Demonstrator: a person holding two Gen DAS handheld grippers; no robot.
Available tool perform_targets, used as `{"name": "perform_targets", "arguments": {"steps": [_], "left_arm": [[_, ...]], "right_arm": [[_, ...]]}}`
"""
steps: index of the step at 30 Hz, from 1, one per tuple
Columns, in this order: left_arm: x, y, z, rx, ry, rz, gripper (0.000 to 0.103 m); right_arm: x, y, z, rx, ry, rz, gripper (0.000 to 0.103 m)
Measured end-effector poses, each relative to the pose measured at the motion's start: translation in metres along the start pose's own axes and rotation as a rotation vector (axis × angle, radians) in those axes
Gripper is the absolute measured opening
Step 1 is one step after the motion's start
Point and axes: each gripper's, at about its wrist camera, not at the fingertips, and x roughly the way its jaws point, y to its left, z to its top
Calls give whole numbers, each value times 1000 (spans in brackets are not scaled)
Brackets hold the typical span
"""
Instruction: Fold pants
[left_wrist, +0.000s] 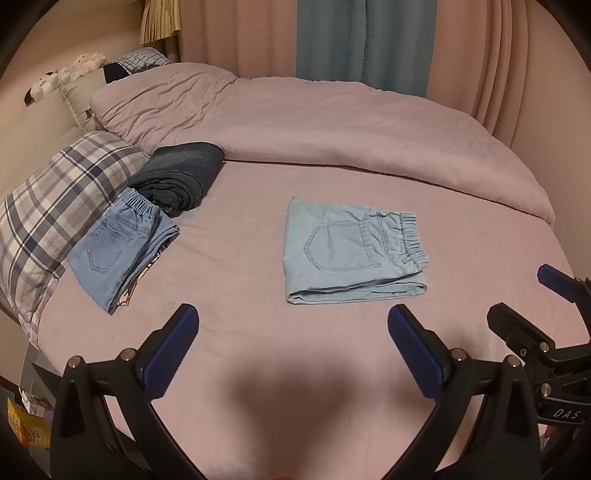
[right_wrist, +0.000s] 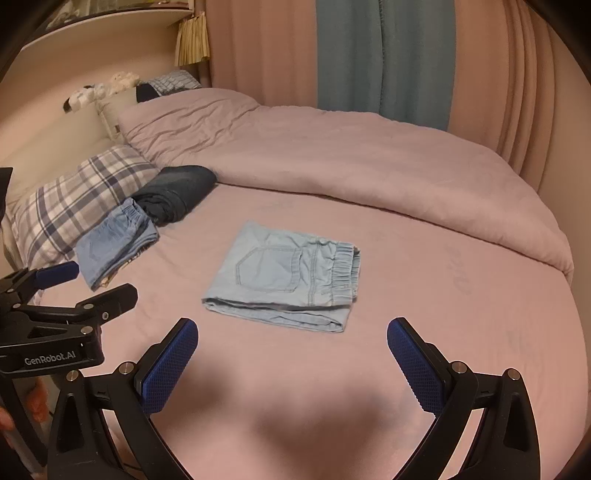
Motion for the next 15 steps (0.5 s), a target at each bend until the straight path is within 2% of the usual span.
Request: {"name": "perform_targets", "arguments": {"steps": [15], "left_arm": [[3, 2, 2, 11, 0, 1, 103]], "right_arm": [[2, 6, 1, 2, 7, 0, 102]]}}
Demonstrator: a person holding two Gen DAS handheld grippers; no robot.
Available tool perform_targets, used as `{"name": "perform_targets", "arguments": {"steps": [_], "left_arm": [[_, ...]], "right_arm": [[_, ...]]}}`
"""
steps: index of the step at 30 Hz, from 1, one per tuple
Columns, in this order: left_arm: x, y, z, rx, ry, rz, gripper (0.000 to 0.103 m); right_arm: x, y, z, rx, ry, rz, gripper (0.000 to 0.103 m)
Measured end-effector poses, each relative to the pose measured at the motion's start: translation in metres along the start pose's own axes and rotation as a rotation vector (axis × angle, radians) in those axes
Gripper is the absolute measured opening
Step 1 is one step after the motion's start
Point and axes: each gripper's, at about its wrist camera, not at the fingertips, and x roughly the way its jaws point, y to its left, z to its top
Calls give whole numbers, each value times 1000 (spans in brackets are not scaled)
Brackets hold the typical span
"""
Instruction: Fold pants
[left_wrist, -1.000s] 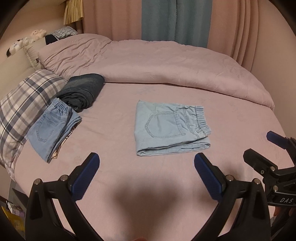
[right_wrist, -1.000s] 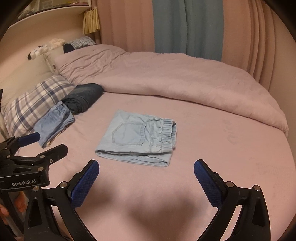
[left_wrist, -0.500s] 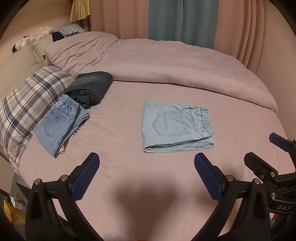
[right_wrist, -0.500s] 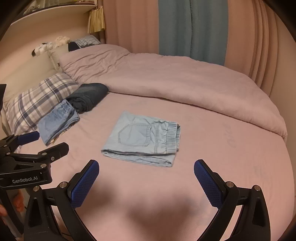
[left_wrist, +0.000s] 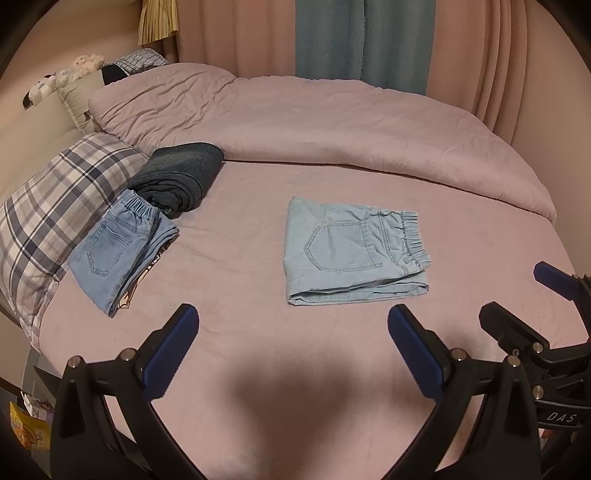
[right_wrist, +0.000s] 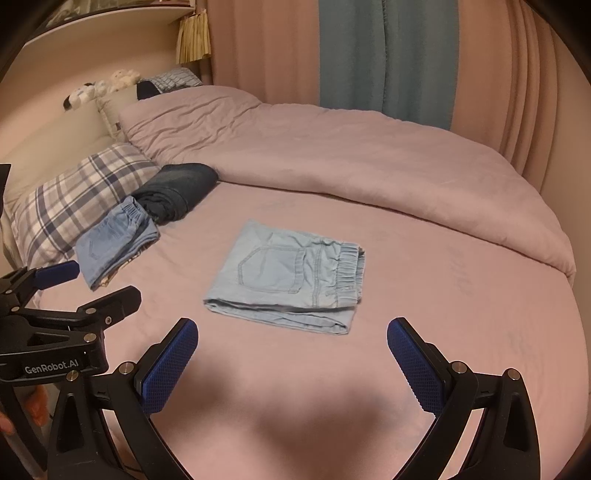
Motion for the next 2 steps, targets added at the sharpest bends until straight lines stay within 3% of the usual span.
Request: {"name": "perform_targets", "arguments": {"steps": [2], "left_arm": [[2, 1, 0, -4, 3, 1, 103]], "right_arm": [[2, 0, 0, 2, 3, 3, 102]]}}
